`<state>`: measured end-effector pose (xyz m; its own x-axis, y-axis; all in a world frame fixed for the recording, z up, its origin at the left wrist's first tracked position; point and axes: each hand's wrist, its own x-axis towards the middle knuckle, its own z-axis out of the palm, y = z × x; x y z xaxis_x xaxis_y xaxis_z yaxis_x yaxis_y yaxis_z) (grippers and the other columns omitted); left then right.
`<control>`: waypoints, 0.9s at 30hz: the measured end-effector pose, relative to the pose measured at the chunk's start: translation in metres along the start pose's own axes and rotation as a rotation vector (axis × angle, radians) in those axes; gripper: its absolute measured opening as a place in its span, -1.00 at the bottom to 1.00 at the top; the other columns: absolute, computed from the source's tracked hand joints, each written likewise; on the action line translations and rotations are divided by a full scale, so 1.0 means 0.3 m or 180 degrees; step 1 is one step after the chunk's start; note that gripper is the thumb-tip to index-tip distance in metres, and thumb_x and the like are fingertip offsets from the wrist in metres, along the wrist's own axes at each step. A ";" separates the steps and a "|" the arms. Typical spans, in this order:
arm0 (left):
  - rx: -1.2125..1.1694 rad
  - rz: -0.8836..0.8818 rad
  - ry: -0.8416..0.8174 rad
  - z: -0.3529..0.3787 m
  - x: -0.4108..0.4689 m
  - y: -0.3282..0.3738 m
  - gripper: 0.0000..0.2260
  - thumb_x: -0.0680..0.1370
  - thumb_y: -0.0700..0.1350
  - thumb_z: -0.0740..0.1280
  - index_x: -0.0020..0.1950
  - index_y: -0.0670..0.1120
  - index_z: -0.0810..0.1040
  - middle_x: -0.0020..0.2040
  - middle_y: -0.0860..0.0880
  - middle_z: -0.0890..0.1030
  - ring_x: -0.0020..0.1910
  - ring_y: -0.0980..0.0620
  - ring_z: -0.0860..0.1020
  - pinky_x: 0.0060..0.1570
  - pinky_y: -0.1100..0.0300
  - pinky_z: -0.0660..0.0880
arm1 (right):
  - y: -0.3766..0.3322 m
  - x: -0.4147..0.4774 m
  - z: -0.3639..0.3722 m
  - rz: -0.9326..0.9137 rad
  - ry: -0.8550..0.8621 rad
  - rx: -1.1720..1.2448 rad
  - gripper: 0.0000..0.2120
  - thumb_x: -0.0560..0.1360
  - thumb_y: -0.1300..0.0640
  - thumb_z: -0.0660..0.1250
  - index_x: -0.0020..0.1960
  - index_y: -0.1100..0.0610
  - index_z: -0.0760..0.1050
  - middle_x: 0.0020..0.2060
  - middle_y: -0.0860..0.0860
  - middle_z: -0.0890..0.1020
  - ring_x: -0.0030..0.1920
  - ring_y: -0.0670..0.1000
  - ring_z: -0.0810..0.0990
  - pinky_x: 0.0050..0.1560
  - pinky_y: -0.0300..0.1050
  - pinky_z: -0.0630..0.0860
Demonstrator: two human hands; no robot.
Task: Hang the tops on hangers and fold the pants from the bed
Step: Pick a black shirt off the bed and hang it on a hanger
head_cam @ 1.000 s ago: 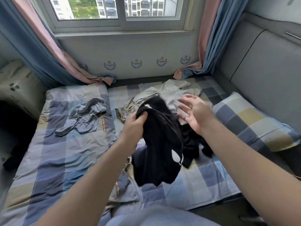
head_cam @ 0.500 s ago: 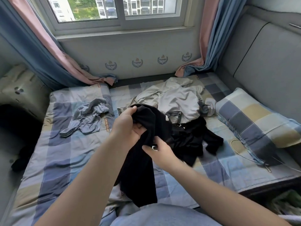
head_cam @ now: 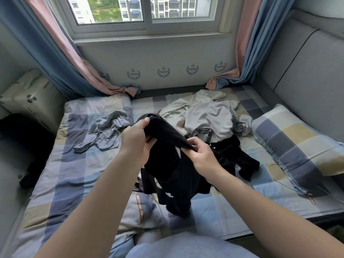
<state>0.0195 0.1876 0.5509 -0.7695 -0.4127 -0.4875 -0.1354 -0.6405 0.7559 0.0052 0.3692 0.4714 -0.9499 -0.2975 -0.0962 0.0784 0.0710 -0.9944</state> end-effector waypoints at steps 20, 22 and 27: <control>0.2434 0.0732 -0.1251 -0.004 0.001 -0.119 -0.84 0.47 -0.07 0.47 -0.16 -0.12 0.56 -0.22 -0.14 0.63 -0.21 -0.12 0.60 -0.15 0.01 0.53 | -0.212 0.055 -0.318 -0.0254 -0.1094 -0.2083 -0.72 0.40 0.16 0.43 0.02 -0.14 0.52 -0.15 -0.06 0.65 -0.15 -0.08 0.63 -0.08 -0.17 0.56; 0.2142 0.0231 -0.1519 0.005 -0.019 -0.093 -0.87 0.53 -0.08 0.43 -0.13 -0.12 0.70 -0.08 -0.17 0.71 -0.07 -0.19 0.68 0.01 -0.02 0.60 | -0.171 0.055 -0.315 -0.0463 -0.0926 -0.2711 -0.66 0.37 0.20 0.37 0.05 -0.14 0.45 -0.10 -0.15 0.58 -0.05 -0.08 0.59 -0.02 -0.15 0.52; 0.1788 -0.0564 -0.1775 0.018 -0.065 -0.075 -0.73 0.60 0.01 0.37 -0.05 -0.15 0.75 0.05 -0.20 0.72 0.00 -0.13 0.71 -0.14 0.10 0.66 | -0.062 0.077 -0.287 -0.0319 -0.0130 -0.3644 -0.74 0.41 0.19 0.36 0.02 -0.03 0.39 -0.03 -0.10 0.41 0.05 0.04 0.44 -0.05 -0.05 0.37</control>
<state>0.0342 0.2136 0.5459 -0.8850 0.1430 -0.4430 -0.4636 -0.1841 0.8667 -0.0442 0.4429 0.4915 -0.9242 -0.3798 -0.0410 -0.3378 0.8626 -0.3766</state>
